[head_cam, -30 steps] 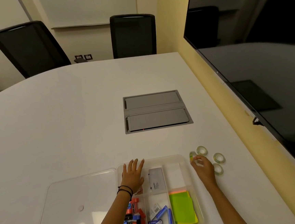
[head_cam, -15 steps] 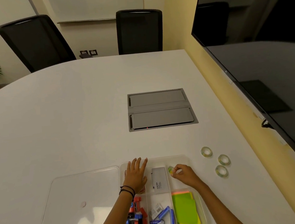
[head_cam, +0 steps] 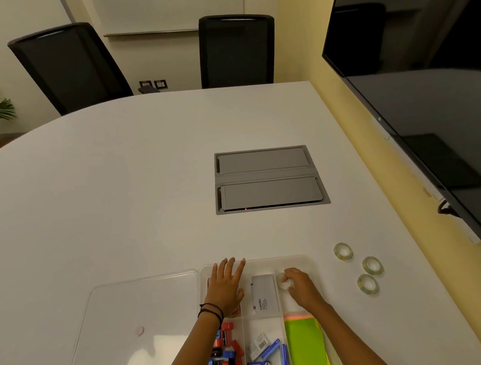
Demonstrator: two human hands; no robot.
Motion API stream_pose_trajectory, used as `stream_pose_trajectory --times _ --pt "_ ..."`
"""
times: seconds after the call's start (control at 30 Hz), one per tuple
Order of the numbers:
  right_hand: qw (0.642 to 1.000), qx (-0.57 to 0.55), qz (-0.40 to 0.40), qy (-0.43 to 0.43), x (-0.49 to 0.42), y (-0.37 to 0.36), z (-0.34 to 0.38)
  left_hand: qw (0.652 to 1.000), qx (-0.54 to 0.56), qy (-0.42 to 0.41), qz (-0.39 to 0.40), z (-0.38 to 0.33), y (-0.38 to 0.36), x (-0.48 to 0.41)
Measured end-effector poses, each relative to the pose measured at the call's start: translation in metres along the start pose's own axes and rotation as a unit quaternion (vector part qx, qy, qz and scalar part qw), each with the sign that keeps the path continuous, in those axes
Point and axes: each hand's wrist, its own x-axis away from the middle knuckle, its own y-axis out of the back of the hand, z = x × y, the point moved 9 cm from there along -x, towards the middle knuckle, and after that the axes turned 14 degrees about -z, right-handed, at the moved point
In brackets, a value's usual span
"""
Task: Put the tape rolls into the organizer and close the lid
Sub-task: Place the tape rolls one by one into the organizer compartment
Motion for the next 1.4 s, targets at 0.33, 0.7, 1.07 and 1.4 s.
stream_pose_trajectory --times 0.33,0.7,1.07,1.4 --pt "0.983 -0.181 -0.02 -0.032 -0.007 0.04 0.009 1.0 0.009 0.001 -0.004 0.001 0.0 0.0" --pt "0.897 -0.303 -0.236 -0.217 -0.032 0.124 -0.083 0.999 0.03 0.01 -0.007 0.002 -0.001 -0.003" --pt "0.961 -0.117 -0.136 -0.211 -0.036 0.112 -0.105 0.997 0.061 0.016 -0.037 0.002 0.001 -0.002" --pt "0.987 0.009 -0.088 -0.135 -0.008 0.089 -0.104 0.997 0.065 0.023 -0.037 0.005 -0.001 0.001"
